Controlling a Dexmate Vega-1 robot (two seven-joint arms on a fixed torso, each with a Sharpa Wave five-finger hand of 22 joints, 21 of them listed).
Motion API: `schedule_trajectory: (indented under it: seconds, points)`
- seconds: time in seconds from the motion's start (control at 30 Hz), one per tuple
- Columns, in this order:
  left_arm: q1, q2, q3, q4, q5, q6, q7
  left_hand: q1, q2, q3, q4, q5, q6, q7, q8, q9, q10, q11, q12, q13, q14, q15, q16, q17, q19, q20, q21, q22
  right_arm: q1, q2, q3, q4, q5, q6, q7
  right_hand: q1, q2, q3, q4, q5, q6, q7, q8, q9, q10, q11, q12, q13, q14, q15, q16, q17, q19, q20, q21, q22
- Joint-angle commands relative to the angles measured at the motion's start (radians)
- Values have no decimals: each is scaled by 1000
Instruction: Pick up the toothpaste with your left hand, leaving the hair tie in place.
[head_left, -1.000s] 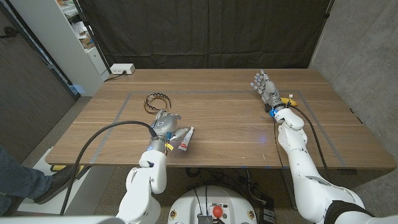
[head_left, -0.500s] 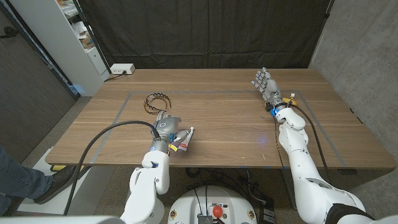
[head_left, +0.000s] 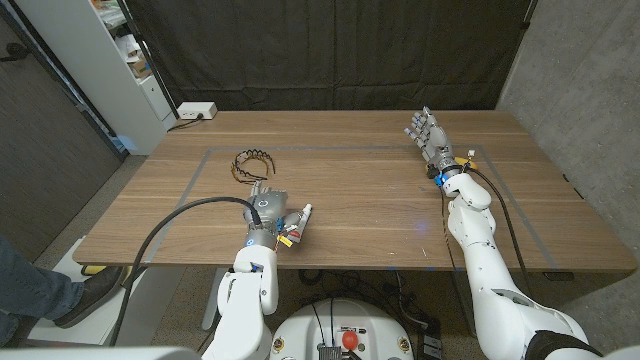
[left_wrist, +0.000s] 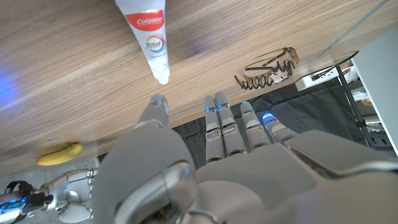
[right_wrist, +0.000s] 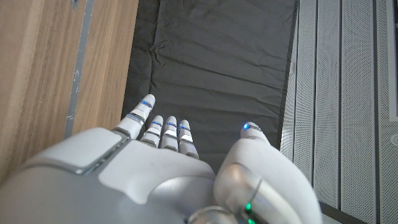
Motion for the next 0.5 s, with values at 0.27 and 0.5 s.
schedule_trajectory:
  seconds: [0.27, 0.5]
  points:
    - [-37, -29, 31, 73, 77, 18, -22, 7, -8, -4, 3, 8, 6, -6, -6, 2, 10, 0, 3, 6, 13, 0, -5, 1, 2, 8, -1, 2, -1, 1, -10, 4, 4, 4, -6, -6, -2, 0, 0, 1, 9, -3, 8, 4, 7, 2, 7, 1, 12, 2, 8, 2, 8, 4, -6, 5]
    - [-56, -37, 48, 101, 106, 28, -41, 9, -7, -5, 2, 9, 7, -4, -10, 3, 10, 2, 0, 8, 14, -2, -6, 1, 3, 9, -2, 2, 4, -1, -8, 7, 5, 5, -8, -8, -2, -1, -1, 1, 9, -3, 8, 4, 7, 0, 6, 1, 13, 1, 8, 2, 9, 4, -6, 5]
